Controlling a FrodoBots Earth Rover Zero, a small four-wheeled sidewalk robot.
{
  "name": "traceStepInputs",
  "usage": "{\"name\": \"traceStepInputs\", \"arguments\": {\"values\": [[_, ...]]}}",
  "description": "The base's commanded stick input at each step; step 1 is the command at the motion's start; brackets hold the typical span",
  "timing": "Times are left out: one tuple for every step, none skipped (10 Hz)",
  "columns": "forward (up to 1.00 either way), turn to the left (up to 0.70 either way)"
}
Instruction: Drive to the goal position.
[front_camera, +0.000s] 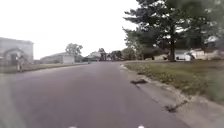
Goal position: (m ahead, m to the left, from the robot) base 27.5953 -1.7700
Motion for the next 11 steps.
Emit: {"name": "traceStepInputs", "arguments": {"values": [[1.0, 0.0], [1.0, 0.0], [1.0, 0.0], [1.0, 0.0], [1.0, -0.01], [1.0, -0.13], [1.0, -0.26], [1.0, -0.19], [1.0, -0.04], [1.0, 0.0], [1.0, 0.0]]}}
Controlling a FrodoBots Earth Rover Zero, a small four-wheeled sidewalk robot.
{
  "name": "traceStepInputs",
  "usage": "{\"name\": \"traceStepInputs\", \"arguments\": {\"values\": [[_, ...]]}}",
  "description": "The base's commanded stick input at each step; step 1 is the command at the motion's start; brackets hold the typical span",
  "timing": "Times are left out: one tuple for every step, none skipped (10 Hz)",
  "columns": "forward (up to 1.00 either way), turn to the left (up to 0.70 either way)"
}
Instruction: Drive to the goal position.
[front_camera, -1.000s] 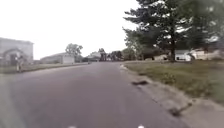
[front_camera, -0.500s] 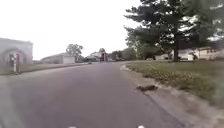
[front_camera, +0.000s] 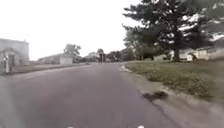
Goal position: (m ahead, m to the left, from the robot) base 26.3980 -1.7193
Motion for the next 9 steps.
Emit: {"name": "traceStepInputs", "arguments": {"values": [[1.0, 0.0], [1.0, 0.0], [1.0, 0.0], [1.0, 0.0], [1.0, 0.15], [1.0, 0.28], [1.0, 0.2], [1.0, 0.05], [1.0, 0.0]]}}
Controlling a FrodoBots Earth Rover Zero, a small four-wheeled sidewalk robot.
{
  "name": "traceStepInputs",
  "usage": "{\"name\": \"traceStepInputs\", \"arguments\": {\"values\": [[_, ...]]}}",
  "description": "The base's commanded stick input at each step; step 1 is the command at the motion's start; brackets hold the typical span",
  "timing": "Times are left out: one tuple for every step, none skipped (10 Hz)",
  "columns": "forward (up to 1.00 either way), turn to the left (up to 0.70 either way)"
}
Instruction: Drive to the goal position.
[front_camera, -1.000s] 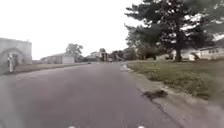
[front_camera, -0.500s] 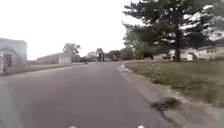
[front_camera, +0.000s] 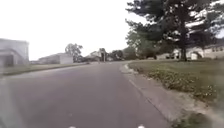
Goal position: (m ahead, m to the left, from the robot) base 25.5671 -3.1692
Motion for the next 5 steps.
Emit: {"name": "traceStepInputs", "arguments": {"values": [[1.0, 0.0], [1.0, 0.0], [1.0, 0.0], [1.0, 0.0], [1.0, 0.0]]}}
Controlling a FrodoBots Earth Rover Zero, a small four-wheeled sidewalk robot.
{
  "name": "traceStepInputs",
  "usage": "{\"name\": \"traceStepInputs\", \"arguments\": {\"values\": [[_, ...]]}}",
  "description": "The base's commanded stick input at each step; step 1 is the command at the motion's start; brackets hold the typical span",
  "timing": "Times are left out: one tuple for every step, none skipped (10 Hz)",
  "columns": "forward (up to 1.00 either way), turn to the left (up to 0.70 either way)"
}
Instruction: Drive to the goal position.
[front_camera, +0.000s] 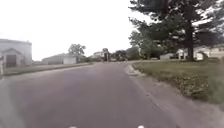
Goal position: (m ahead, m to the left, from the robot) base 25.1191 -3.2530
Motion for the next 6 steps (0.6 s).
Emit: {"name": "traceStepInputs", "arguments": {"values": [[1.0, 0.0], [1.0, 0.0], [1.0, 0.0], [1.0, 0.0], [1.0, 0.0], [1.0, 0.0]]}}
